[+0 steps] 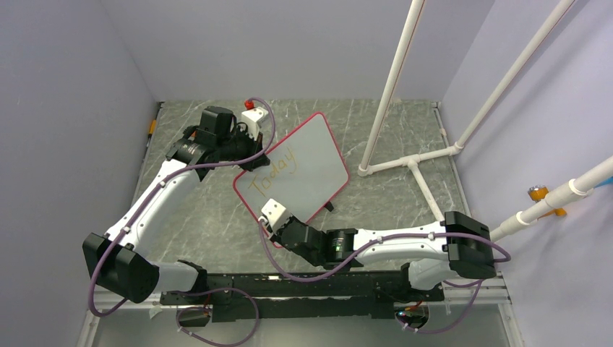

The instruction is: Write a sentence on the whiteboard

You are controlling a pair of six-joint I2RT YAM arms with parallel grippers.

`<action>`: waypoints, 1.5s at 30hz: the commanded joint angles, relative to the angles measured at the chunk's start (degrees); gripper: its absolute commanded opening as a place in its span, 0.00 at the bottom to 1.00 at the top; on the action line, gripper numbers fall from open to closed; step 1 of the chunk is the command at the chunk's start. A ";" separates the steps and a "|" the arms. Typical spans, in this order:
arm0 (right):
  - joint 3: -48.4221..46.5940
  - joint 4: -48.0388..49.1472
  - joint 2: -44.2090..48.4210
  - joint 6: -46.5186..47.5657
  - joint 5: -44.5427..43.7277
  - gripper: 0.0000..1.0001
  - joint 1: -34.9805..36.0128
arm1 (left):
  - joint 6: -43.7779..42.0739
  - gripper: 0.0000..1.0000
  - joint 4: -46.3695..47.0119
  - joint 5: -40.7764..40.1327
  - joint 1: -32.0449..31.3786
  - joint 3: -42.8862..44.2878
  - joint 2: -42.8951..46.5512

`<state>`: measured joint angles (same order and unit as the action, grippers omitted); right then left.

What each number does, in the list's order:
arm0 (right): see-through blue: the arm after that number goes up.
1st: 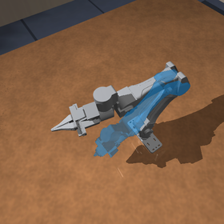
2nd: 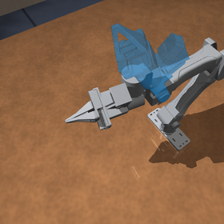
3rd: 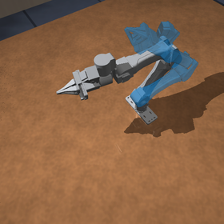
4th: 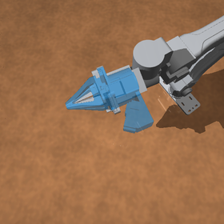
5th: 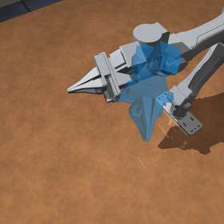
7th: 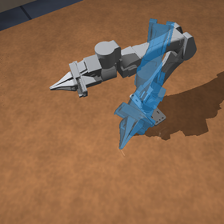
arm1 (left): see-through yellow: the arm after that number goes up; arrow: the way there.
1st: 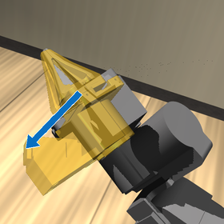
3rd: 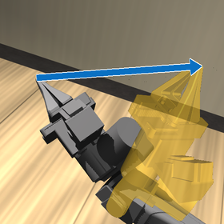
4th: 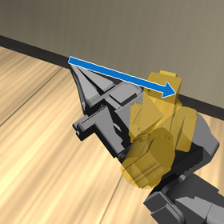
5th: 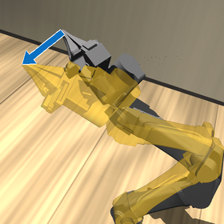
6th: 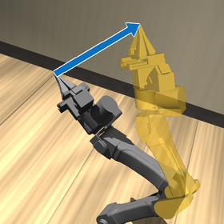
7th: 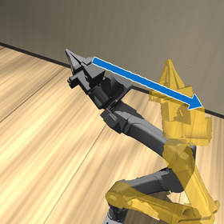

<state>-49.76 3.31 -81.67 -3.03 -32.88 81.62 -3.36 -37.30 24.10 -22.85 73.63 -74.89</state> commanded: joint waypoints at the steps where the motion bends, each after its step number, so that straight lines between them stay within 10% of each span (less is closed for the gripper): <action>1: 0.93 -0.19 0.20 -1.70 2.08 0.00 -0.85 | -5.58 0.00 -2.88 -10.30 -0.09 -1.10 -1.22; 45: -1.77 4.94 5.75 2.28 4.32 0.00 -2.86 | -5.56 0.00 -2.85 -10.47 -0.08 -1.20 -0.92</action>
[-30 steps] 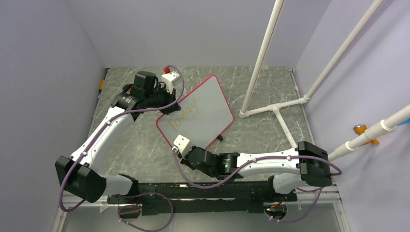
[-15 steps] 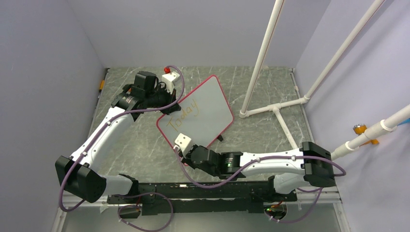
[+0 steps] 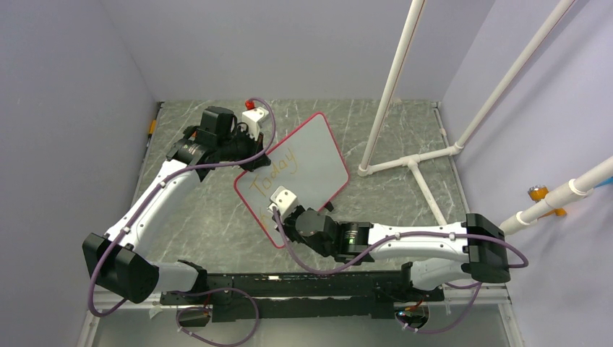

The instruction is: Write a sentence on the whiteboard

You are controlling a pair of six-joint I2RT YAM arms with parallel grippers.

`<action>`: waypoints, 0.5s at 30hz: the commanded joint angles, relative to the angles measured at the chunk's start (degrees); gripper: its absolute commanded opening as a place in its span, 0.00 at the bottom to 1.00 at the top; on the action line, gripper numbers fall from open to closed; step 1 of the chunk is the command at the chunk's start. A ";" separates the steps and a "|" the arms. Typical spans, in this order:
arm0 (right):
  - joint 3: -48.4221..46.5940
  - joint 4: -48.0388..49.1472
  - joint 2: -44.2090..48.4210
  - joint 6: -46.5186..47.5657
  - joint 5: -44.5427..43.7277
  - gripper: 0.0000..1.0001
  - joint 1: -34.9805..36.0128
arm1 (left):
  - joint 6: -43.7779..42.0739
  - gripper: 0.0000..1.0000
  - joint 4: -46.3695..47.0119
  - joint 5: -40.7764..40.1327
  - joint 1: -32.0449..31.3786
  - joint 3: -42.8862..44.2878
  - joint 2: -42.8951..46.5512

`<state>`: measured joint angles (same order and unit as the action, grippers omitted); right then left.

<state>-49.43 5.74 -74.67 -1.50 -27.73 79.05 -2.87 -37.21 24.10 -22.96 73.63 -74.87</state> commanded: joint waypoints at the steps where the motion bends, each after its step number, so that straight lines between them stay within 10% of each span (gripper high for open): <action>1: -2.15 2.67 -1.44 0.72 -0.84 0.00 -0.42 | -6.03 0.00 -2.92 -10.47 0.00 -1.20 -0.91; 15: -1.73 2.21 -3.58 -0.33 0.46 0.00 -2.31 | -6.03 0.00 -2.96 -10.44 0.02 -1.12 -1.09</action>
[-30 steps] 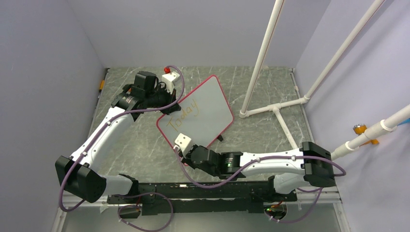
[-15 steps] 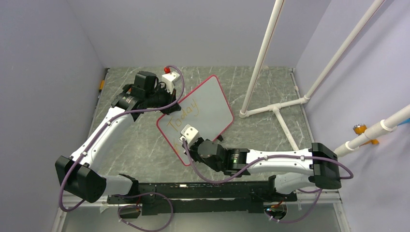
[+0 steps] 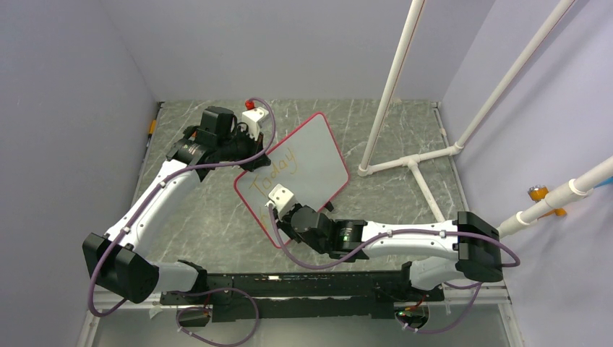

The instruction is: Write a sentence on the whiteboard

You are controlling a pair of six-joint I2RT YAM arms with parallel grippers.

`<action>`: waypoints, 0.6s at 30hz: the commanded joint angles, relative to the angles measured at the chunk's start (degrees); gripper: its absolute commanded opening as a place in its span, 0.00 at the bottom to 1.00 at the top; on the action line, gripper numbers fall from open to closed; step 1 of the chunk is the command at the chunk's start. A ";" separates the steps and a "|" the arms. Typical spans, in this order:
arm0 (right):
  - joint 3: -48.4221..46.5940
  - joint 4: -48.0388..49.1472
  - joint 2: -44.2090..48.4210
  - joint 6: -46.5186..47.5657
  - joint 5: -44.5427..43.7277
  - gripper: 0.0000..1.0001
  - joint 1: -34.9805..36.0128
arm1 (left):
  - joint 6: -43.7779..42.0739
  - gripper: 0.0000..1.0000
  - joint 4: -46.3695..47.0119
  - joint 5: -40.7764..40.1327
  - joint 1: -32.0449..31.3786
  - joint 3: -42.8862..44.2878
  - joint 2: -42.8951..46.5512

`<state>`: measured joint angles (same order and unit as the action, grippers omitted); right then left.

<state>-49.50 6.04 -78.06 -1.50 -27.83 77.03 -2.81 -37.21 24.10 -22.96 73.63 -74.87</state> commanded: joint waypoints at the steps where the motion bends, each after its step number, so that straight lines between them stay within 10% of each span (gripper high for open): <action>1: -1.32 1.73 -0.18 -0.49 0.65 0.00 -0.32 | -6.13 0.00 -2.96 -10.39 0.02 -1.12 -1.13; 18: 4.20 -1.53 2.03 -4.48 2.32 0.00 -0.20 | -6.15 0.00 -3.04 -10.54 0.00 -1.11 -1.51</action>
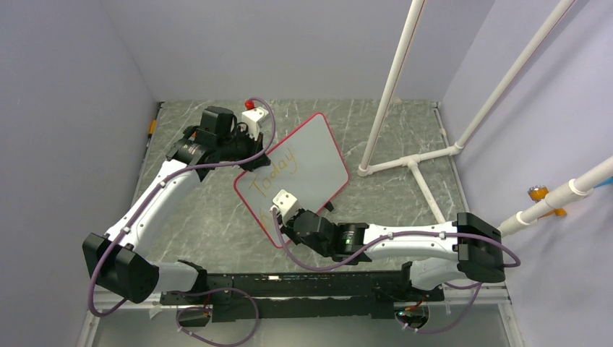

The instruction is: Write a sentence on the whiteboard

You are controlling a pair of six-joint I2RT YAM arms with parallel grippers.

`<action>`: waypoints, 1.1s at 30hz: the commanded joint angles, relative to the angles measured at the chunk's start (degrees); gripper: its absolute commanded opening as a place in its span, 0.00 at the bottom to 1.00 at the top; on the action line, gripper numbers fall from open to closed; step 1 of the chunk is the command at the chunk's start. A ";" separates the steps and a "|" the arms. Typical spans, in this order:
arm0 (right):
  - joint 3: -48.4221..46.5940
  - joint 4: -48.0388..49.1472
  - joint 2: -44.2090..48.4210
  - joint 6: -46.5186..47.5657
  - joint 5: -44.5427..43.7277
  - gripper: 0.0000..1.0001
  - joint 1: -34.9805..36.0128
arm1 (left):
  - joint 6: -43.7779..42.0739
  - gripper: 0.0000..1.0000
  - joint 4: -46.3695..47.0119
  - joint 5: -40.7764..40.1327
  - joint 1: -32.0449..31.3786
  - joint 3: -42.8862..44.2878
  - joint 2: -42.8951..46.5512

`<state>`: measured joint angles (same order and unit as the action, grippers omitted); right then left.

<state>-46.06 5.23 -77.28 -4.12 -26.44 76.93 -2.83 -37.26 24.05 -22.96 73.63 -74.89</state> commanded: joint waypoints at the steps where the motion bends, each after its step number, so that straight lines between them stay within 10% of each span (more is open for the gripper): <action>1: 0.85 -0.79 1.25 -2.08 1.06 0.00 -0.18 | -6.09 0.00 -3.04 -10.52 0.02 -1.09 -1.52; 33: -5.88 -1.27 -1.64 1.25 -1.52 0.00 -0.35 | -6.11 0.00 -3.08 -10.34 0.02 -1.03 -1.31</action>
<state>-48.82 2.92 -78.13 -4.27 -25.87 76.90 -2.79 -37.23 24.05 -22.96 73.63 -74.87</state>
